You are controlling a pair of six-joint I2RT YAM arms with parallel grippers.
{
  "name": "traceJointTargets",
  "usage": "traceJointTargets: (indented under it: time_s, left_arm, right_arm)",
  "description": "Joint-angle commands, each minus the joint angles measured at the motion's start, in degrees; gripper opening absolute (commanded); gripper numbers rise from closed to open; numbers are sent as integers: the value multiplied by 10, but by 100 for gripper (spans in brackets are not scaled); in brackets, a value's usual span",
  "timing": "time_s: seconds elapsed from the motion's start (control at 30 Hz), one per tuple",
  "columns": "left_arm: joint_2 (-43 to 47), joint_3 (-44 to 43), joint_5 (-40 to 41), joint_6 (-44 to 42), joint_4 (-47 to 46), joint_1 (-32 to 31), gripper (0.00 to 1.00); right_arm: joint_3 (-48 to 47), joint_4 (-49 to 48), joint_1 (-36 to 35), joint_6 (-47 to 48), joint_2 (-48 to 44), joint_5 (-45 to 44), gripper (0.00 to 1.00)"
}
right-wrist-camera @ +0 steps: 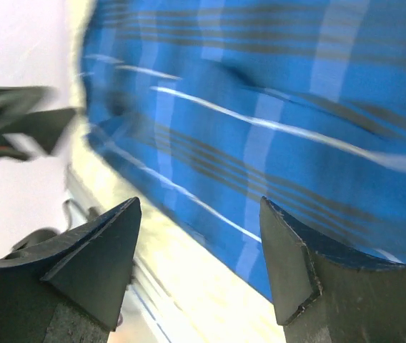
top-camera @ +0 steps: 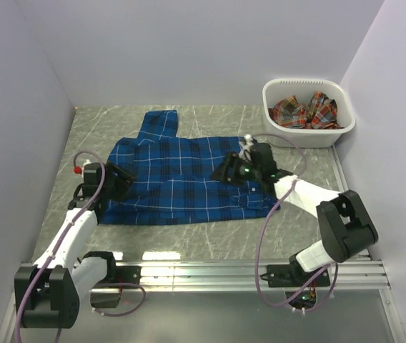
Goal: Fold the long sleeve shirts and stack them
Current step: Fold the shirt
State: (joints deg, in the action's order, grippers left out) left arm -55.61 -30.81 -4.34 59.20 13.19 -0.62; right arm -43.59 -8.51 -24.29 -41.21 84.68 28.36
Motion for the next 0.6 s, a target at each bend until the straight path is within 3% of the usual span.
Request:
traceJointTargets:
  time_s: [0.0, 0.13, 0.33, 0.57]
  left_arm:
    - [-17, 22, -22, 1, 17, -14, 69]
    - [-2, 54, 11, 59, 47, -14, 67]
    - [60, 87, 43, 107, 67, -14, 66]
    - [10, 102, 74, 116, 25, -1, 63]
  right_arm:
    - [-65, -43, -44, -11, 49, 6, 74]
    - [-126, -69, -91, -24, 117, 15, 74]
    - [-163, -77, -107, -26, 199, 23, 74]
    - [-156, -95, -105, -38, 261, 19, 74]
